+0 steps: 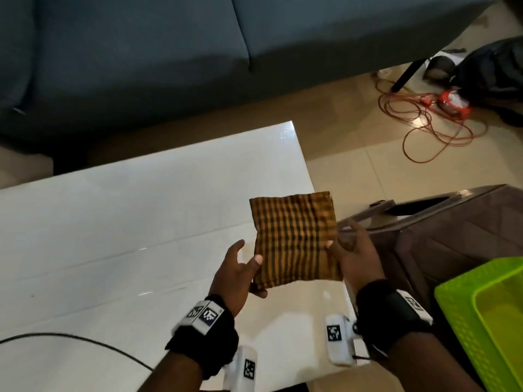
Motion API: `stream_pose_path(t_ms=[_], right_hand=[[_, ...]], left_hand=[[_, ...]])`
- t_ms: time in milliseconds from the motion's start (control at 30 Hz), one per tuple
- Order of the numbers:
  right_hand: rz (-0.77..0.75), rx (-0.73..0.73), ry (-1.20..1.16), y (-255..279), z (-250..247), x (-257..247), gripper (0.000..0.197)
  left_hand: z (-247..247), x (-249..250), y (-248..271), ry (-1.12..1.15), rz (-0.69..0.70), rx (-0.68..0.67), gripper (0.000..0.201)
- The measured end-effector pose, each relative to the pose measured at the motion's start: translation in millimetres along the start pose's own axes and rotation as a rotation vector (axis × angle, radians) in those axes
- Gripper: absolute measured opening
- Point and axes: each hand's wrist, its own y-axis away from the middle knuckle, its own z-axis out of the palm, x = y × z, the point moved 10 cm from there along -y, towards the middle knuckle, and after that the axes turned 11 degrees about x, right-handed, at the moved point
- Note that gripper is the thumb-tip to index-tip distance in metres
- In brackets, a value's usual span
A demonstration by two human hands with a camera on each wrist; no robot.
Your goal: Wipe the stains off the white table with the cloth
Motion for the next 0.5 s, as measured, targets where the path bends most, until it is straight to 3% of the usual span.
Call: stream_pose_path(t_ms=[67, 133, 200, 267, 333, 433, 500], right_hand=[[-0.087, 0.066, 0.277, -10.4, -0.1, 7.7, 0.054], [-0.249, 0.106, 0.431, -7.3, 5.2, 0.0, 0.047], [-0.549, 0.067, 0.629, 7.5, 30.6, -19.1, 0.038], [-0.748, -0.039, 0.954, 18.0, 72.8, -13.5, 0.051], [-0.775, -0.15, 1.154, 13.5, 107.9, 1.7, 0.067], [-0.776, -0.238, 1.235, -0.9, 139.7, 20.5, 0.076], [-0.779, -0.224, 1.256, -5.9, 143.8, 28.4, 0.076]], left_hand=[[-1.6, -33.3, -13.0, -0.233, -0.045, 0.049, 0.062], [-12.4, -46.1, -22.4, -0.381, 0.011, 0.122, 0.066], [-23.6, -49.4, -27.6, -0.452, 0.098, 0.167, 0.068], [-34.0, -43.0, -35.9, -0.571, 0.228, 0.196, 0.07], [-47.4, -29.2, -50.4, -0.68, 0.323, 0.235, 0.071], [-70.2, -6.3, -80.0, -0.814, 0.452, 0.283, 0.081], [-84.4, -9.5, -101.0, -0.9, 0.389, 0.286, 0.095]])
